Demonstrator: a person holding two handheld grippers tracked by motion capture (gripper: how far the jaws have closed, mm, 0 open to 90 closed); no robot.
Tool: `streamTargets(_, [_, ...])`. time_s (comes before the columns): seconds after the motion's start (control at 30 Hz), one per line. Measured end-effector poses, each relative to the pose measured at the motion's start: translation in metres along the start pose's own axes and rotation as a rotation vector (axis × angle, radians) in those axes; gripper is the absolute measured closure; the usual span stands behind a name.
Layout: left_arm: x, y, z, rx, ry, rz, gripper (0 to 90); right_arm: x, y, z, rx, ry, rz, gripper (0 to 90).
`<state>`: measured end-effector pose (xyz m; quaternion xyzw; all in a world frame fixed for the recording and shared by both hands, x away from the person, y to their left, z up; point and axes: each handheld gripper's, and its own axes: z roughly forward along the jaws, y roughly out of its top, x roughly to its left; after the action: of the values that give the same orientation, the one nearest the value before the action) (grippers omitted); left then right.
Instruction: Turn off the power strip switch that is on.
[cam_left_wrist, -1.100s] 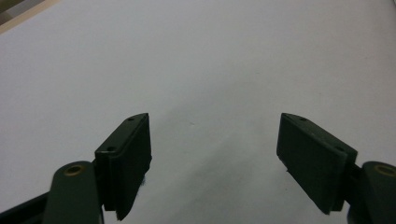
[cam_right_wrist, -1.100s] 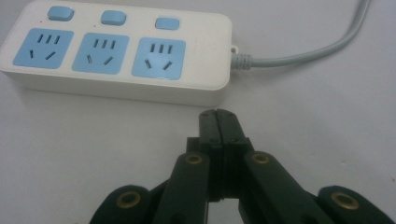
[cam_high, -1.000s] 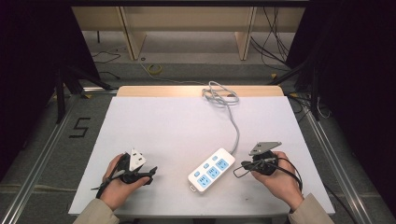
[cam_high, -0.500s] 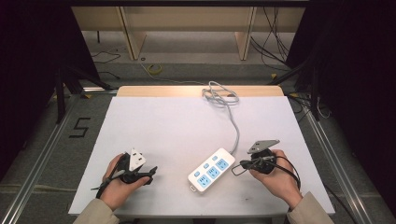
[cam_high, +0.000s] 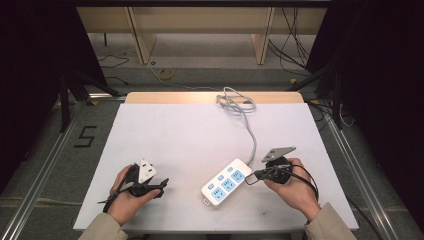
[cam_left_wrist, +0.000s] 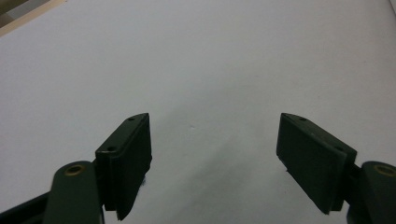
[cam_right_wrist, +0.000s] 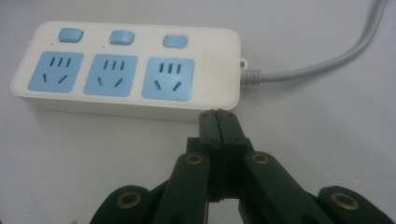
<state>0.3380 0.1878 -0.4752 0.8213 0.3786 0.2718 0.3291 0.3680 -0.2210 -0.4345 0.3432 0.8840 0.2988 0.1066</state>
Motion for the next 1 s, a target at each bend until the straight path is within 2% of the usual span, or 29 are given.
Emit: streamTargets(1.0, [-0.001, 0.001, 0.000, -0.006, -0.002, -0.007, 26.4, 0.002, 0.014, 0.005, 0.022, 0.005, 0.000, 90.0])
